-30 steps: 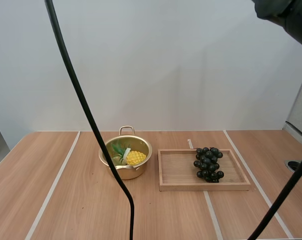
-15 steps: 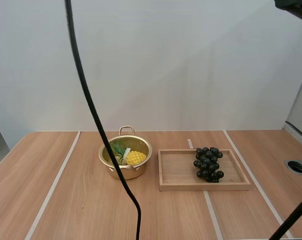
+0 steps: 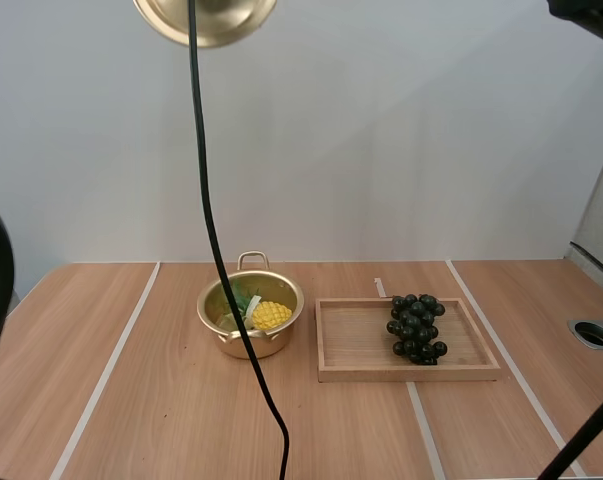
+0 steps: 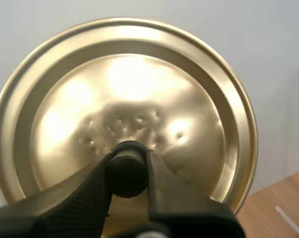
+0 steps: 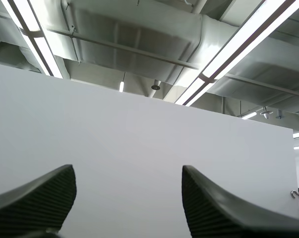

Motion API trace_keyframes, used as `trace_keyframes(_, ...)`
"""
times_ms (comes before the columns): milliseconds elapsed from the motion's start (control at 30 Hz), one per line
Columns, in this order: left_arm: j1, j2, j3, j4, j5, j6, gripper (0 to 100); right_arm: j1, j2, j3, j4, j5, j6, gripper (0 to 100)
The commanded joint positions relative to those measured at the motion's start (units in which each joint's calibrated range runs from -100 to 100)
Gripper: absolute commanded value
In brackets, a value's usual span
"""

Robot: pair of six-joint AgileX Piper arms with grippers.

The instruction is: Open the pot, put the pineapple inside, and close it

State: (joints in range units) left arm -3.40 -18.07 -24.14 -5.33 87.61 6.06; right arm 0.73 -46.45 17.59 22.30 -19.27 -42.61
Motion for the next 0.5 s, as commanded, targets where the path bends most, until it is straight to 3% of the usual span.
trace_keyframes(0, 0.07, 0.2, 6.4, 0.0, -0.9, -0.4, 0, -0.2, -0.7, -0.3, 0.0, -1.3, -1.0, 100)
trace_keyframes(467, 0.0, 7.5, 22.3, -1.6, 3.3, 4.5, 0, -0.3, -0.7, -0.3, -0.1, -1.1, -2.5, 100)
